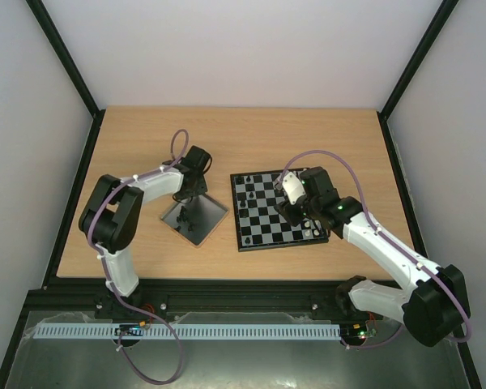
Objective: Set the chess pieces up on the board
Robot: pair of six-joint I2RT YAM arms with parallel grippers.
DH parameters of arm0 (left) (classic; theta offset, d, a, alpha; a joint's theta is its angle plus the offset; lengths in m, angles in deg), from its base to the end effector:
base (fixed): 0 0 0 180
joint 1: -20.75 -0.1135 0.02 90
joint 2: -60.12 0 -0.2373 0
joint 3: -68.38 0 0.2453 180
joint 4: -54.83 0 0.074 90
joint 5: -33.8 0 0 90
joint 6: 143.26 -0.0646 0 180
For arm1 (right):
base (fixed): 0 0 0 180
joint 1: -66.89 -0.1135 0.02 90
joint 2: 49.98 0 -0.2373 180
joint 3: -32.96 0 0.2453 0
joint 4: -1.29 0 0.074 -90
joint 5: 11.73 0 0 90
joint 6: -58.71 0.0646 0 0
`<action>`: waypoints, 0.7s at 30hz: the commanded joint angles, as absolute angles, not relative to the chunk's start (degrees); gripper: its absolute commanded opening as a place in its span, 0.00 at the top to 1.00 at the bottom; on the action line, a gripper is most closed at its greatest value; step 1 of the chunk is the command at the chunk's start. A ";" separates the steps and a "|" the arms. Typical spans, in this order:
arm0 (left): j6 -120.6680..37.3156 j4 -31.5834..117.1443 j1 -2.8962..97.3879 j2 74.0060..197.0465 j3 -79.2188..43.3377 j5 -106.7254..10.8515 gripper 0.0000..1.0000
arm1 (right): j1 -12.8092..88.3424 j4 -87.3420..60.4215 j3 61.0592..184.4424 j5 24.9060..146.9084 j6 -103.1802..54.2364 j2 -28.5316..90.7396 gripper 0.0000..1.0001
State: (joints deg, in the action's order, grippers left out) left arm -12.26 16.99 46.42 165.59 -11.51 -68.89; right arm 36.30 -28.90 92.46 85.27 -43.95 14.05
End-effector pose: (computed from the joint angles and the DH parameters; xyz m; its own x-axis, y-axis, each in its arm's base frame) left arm 0.3359 -0.1457 0.1137 -0.8275 -0.3124 -0.4666 -0.2767 0.9499 -0.1453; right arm 0.2320 0.1463 0.2288 -0.3488 -0.4589 -0.8172 -0.6844 0.7204 -0.1124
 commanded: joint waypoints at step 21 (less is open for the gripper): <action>-16.95 15.94 45.44 167.57 -9.24 -65.76 0.82 | 36.50 -28.59 91.40 86.26 -45.35 14.57 0.53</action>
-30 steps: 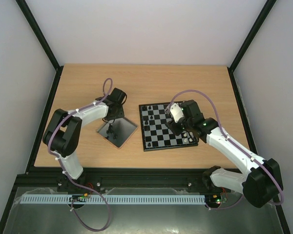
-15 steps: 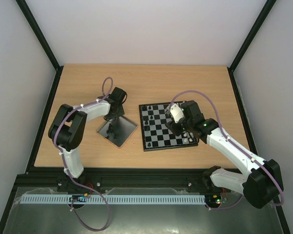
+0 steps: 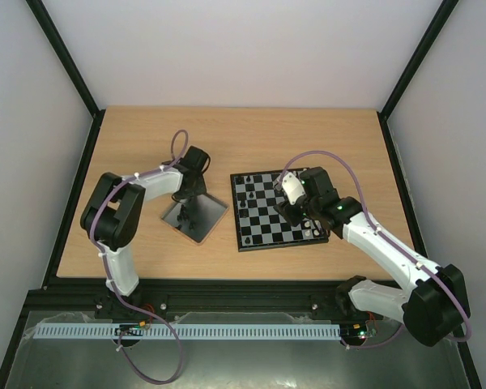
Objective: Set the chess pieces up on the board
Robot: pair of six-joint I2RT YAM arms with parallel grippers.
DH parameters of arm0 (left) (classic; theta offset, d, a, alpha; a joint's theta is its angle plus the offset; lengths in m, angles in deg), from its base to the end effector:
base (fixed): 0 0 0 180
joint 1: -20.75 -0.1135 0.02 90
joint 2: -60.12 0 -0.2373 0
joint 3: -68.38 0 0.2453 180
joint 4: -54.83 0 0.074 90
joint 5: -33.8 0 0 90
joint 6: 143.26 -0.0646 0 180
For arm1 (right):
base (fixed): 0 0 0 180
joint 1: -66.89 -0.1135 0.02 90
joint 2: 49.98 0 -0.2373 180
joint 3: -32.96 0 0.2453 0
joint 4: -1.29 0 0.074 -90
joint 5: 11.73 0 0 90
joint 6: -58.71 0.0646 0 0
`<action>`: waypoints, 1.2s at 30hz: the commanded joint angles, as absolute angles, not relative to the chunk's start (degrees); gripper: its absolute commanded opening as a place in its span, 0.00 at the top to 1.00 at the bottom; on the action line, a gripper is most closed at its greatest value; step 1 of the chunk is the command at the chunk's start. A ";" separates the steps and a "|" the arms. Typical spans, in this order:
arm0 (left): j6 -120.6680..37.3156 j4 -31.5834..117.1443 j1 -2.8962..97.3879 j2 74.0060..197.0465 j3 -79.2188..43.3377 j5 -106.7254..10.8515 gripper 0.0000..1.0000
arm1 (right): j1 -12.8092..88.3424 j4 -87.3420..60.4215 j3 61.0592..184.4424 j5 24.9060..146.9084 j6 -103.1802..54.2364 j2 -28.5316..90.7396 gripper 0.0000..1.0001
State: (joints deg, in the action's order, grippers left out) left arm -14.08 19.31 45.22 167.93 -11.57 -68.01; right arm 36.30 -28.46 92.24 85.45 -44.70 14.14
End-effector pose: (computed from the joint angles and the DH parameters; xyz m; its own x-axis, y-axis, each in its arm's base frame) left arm 0.3431 -0.1416 0.1021 -0.8342 -0.2998 -0.4629 -0.2645 0.9540 -0.1412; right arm 0.2322 0.1467 0.2279 -0.3377 -0.4670 -0.8172 -0.6906 0.7129 -0.1219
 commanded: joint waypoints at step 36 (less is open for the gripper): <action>-28.75 16.18 50.32 166.29 -10.01 -58.31 0.73 | 36.49 -28.82 91.35 86.18 -45.85 15.96 0.53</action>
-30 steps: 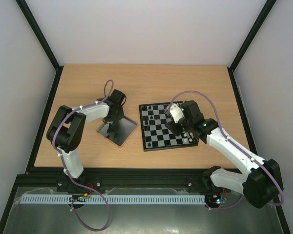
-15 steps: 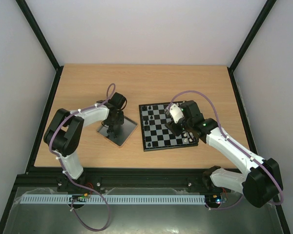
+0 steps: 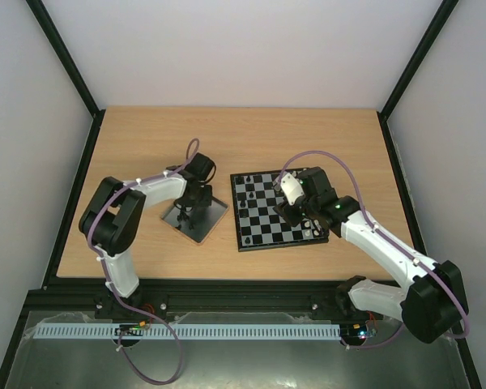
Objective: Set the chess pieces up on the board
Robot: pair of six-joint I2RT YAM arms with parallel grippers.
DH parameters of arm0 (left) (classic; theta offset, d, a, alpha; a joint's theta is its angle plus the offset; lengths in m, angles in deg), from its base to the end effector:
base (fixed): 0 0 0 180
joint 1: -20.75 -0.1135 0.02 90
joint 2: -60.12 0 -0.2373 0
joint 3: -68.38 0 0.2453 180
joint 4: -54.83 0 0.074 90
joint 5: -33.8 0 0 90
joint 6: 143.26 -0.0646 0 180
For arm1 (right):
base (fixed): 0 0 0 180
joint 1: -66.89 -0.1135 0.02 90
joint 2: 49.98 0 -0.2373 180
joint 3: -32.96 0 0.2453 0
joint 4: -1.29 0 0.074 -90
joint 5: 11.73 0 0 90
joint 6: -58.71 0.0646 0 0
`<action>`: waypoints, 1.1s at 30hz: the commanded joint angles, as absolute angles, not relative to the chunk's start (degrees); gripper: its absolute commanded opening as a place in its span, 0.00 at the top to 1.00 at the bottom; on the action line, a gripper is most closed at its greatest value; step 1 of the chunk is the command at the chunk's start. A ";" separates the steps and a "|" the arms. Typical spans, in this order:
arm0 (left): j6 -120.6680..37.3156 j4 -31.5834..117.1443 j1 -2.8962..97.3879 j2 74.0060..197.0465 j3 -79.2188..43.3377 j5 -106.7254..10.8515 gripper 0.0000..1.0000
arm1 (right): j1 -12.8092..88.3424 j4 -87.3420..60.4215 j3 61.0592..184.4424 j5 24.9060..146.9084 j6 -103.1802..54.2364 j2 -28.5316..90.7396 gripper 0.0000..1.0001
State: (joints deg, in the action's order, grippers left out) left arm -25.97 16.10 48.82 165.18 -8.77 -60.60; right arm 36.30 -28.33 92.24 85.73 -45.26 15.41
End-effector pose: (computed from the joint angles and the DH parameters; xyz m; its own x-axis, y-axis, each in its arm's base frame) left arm 0.3141 -0.1619 0.1008 -0.9227 -0.0260 -0.3847 0.0217 0.9926 -0.1192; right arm 0.2343 0.1483 0.2225 -0.3441 -0.4815 -0.8061 -0.6991 0.7045 -0.1224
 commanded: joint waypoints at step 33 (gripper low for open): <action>-39.83 1.98 54.87 147.32 -14.41 -21.64 0.97 | 32.60 -46.90 103.30 104.45 -73.11 14.31 0.52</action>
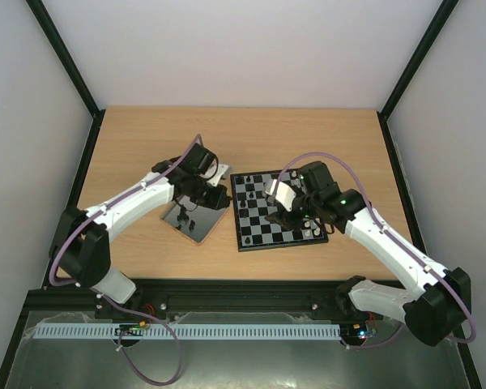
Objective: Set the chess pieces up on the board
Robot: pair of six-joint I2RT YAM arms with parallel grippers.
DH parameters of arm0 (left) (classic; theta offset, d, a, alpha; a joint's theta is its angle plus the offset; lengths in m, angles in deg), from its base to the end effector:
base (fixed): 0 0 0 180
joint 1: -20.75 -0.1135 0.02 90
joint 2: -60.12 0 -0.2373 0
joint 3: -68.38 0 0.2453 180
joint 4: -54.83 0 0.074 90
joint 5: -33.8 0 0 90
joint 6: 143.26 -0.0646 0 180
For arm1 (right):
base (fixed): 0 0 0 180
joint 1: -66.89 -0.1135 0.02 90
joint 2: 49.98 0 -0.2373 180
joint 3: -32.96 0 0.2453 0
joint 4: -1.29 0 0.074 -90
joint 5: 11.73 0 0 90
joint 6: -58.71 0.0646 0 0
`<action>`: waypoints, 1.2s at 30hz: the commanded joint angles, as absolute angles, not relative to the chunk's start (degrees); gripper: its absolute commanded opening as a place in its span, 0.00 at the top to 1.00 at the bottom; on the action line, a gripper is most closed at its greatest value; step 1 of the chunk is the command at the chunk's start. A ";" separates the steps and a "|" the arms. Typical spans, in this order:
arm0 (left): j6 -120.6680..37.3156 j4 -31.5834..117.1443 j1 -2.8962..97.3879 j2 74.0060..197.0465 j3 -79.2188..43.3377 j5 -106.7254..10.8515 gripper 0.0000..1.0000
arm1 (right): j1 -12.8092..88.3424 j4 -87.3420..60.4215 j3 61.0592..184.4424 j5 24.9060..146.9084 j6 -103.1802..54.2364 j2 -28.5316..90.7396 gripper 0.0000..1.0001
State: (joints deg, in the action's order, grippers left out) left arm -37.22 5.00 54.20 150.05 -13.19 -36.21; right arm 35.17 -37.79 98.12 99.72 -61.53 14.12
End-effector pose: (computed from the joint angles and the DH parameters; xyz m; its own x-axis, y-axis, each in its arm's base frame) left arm 0.2660 -0.2022 0.2007 -0.8661 0.2610 -0.4263 0.4464 0.7875 -0.4248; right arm 0.2149 0.1606 0.2489 -0.0828 -0.6022 -0.7940 -0.8983 0.3900 -0.2022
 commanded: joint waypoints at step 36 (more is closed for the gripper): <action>-41.13 3.92 63.02 145.46 -15.07 1.56 0.97 | 13.56 -49.56 110.77 81.09 -86.10 20.42 0.57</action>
